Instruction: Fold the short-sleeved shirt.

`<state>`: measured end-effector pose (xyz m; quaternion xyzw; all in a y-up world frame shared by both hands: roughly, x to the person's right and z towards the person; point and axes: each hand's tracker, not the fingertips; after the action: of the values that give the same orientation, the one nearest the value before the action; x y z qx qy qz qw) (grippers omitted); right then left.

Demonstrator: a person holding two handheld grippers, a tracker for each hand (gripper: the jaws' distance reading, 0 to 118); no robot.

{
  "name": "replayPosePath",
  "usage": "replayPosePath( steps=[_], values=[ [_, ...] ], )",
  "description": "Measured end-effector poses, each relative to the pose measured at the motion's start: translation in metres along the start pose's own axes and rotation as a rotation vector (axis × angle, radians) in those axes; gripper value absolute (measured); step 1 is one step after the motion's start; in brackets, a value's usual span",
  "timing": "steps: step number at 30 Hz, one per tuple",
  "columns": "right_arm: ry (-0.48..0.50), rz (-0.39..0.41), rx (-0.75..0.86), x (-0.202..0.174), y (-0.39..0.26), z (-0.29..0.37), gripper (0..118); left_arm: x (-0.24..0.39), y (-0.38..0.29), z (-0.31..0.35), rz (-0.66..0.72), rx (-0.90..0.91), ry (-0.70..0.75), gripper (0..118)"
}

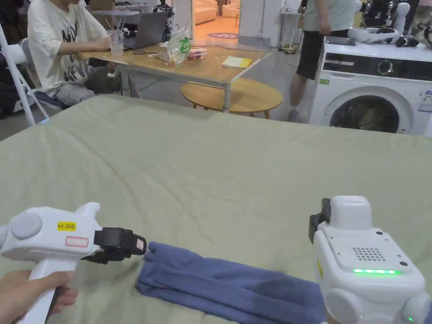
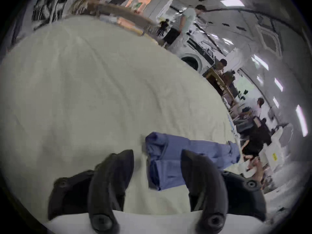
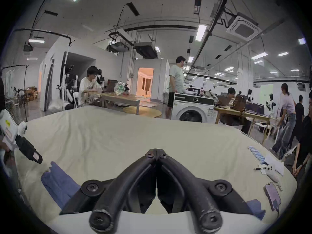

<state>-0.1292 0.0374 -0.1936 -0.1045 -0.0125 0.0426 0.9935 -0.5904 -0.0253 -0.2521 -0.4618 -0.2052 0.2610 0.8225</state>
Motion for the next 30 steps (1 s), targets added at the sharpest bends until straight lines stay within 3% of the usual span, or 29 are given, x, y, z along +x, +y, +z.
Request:
replayPosePath(
  steps=[7,8,12,13,14,15,16,18,23,30],
  values=[
    [0.0,0.018,-0.037,0.002,-0.006,-0.004,0,-0.028,-0.008,-0.052,0.171,-0.286,-0.231,62],
    [0.0,0.017,-0.038,0.003,-0.006,-0.004,0,-0.049,0.003,-0.06,0.172,-0.243,-0.291,62],
    [-0.01,0.016,-0.045,0.005,-0.008,-0.005,0,-0.034,-0.001,-0.074,0.221,-0.221,-0.38,61],
    [-0.007,0.013,-0.05,0.006,-0.008,-0.006,0,-0.033,-0.003,-0.078,0.201,-0.231,-0.391,55],
    [-0.003,0.009,-0.056,0.006,-0.009,-0.007,0,-0.032,-0.005,-0.083,0.196,-0.229,-0.389,41],
    [0.001,0.009,-0.062,0.007,-0.009,-0.007,0,-0.032,-0.009,-0.088,0.184,-0.228,-0.369,17],
    [0.002,0.015,-0.065,0.007,-0.01,-0.007,0,-0.034,-0.013,-0.092,0.169,-0.231,-0.292,10],
    [0.003,0.035,-0.064,0.008,-0.013,-0.006,0,-0.032,-0.018,-0.092,0.2,-0.169,-0.349,9],
    [-0.001,0.036,-0.071,0.014,-0.015,-0.005,0,0.008,-0.039,-0.063,0.139,-0.106,-0.288,5],
    [-0.002,0.034,-0.068,0.02,-0.013,-0.006,0,-0.007,0.001,-0.035,0.083,-0.003,-0.307,5]
  ],
)
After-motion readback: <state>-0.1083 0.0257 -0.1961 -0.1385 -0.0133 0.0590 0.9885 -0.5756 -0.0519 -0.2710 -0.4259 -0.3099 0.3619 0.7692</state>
